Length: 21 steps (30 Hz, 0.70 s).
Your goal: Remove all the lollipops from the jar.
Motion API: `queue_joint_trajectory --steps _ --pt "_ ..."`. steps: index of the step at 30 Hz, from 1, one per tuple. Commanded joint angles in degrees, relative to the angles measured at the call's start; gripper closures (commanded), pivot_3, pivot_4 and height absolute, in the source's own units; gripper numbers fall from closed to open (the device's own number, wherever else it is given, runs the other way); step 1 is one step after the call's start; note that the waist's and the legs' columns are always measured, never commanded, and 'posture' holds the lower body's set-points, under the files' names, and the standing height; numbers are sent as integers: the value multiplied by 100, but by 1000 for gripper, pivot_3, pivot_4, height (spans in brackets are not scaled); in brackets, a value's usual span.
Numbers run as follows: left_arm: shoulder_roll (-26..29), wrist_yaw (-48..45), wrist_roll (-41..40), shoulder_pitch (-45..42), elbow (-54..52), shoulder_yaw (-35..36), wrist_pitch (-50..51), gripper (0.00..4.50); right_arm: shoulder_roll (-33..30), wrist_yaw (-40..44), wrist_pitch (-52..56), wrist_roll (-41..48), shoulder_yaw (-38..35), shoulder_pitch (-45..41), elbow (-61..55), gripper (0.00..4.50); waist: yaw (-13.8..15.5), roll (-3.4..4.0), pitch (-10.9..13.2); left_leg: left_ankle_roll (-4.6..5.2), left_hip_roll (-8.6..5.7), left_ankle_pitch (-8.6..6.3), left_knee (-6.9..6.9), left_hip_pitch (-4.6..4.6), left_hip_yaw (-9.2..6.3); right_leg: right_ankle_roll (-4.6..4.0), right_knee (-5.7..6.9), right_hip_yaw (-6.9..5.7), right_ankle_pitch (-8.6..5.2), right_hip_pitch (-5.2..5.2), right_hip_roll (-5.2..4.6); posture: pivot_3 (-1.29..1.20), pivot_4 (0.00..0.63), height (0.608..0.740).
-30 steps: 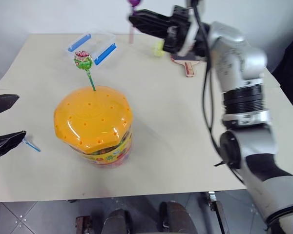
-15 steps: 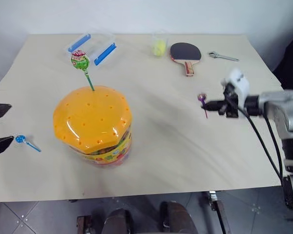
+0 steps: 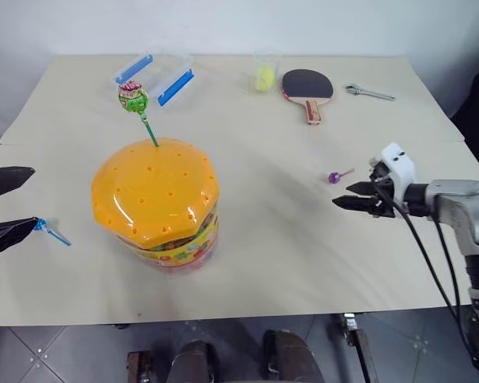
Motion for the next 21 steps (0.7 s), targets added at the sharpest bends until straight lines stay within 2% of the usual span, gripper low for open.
queue_joint_trajectory --steps 1,5,9,14,21 --pt "92 14 -57 -118 -5 112 -41 0 -70 352 -120 757 -622 -253 -782 27 25 0 0 0 0 0 1 1 3 0 -2 3 0 0 1 0 150 740" --pt "108 7 -12 -297 63 -15 -60 0 302 676 -341 1315 -418 -880 -1111 27 34 0 0 0 3 0 4 3 7 0 -1 6 0 0 4 0 150 740" --pt "110 37 -19 -452 69 -99 -45 0 770 630 -486 1429 -98 -1508 -936 27 49 -3 -2 1 1 -1 6 4 6 0 1 5 0 1 3 0 150 740" --pt "66 103 -44 -493 -35 -106 -12 0 1926 965 -763 1614 555 -2549 -501 27 16 -3 -2 1 1 -1 6 4 6 0 8 0 0 -4 5 0 150 740" --pt "-167 292 -204 -37 -510 272 91 0 3275 1299 -1244 1405 1322 -3179 338 27 -103 -4 -2 2 0 -1 7 7 -15 0 41 -20 0 -5 0 0 150 740"
